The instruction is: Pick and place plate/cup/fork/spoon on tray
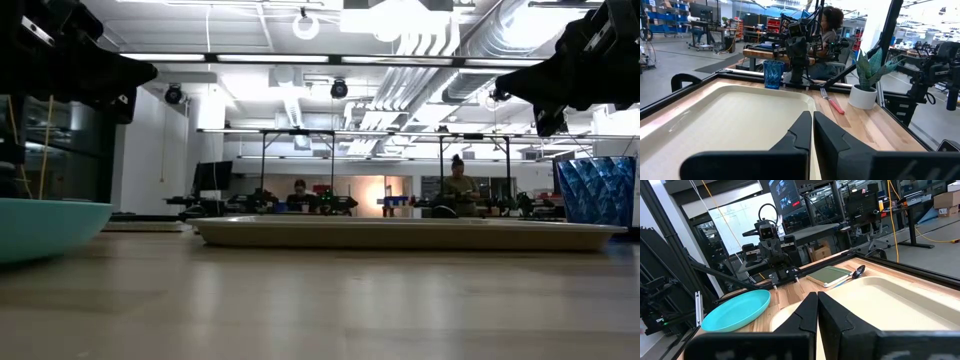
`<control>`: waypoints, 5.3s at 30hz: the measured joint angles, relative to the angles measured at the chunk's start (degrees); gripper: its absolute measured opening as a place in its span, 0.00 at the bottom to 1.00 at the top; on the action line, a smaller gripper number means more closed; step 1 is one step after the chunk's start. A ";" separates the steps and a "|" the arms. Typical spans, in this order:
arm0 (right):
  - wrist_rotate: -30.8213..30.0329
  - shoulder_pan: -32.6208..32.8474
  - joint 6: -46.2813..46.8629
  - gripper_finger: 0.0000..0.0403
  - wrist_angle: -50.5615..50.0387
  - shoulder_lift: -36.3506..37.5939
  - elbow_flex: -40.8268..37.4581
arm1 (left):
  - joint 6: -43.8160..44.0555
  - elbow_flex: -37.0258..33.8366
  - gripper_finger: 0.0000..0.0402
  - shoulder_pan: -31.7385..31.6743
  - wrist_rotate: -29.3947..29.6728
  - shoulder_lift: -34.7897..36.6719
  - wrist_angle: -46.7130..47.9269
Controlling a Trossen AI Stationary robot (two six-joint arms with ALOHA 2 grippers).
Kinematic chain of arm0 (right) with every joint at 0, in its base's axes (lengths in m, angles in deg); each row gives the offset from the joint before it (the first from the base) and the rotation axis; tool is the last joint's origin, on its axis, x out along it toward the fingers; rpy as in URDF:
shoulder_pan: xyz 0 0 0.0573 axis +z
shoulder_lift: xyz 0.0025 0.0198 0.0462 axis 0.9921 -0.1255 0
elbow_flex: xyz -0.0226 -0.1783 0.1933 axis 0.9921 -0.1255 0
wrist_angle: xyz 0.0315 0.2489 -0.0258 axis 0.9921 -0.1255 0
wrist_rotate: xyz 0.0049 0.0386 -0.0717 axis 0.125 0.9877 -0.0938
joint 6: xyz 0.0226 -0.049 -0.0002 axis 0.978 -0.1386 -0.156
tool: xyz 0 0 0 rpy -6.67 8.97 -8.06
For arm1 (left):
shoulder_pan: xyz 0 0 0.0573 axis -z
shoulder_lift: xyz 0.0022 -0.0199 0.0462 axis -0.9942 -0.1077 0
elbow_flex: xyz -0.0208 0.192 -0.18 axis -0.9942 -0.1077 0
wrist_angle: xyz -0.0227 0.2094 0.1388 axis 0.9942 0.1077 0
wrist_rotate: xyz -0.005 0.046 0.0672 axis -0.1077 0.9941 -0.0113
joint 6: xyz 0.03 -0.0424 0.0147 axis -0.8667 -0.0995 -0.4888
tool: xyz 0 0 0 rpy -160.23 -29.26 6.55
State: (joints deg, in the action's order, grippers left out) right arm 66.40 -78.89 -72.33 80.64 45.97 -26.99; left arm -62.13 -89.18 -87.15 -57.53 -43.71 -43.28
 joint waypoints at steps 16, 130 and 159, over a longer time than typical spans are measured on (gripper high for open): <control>0.00 0.00 0.00 0.00 0.00 0.01 0.00 | 0.00 -0.01 0.00 0.00 0.28 -0.05 -3.53; 0.00 0.00 0.01 0.00 -1.66 -0.04 0.00 | -9.49 77.95 0.00 -20.78 -9.19 -102.74 20.54; 0.00 0.00 0.00 0.00 -1.66 -0.06 -0.01 | -4.96 80.74 0.00 -25.89 -3.59 -115.19 21.71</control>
State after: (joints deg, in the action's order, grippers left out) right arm 66.40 -78.89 -72.33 78.98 45.91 -27.00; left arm -67.09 -8.44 -113.05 -61.11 -158.90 -21.57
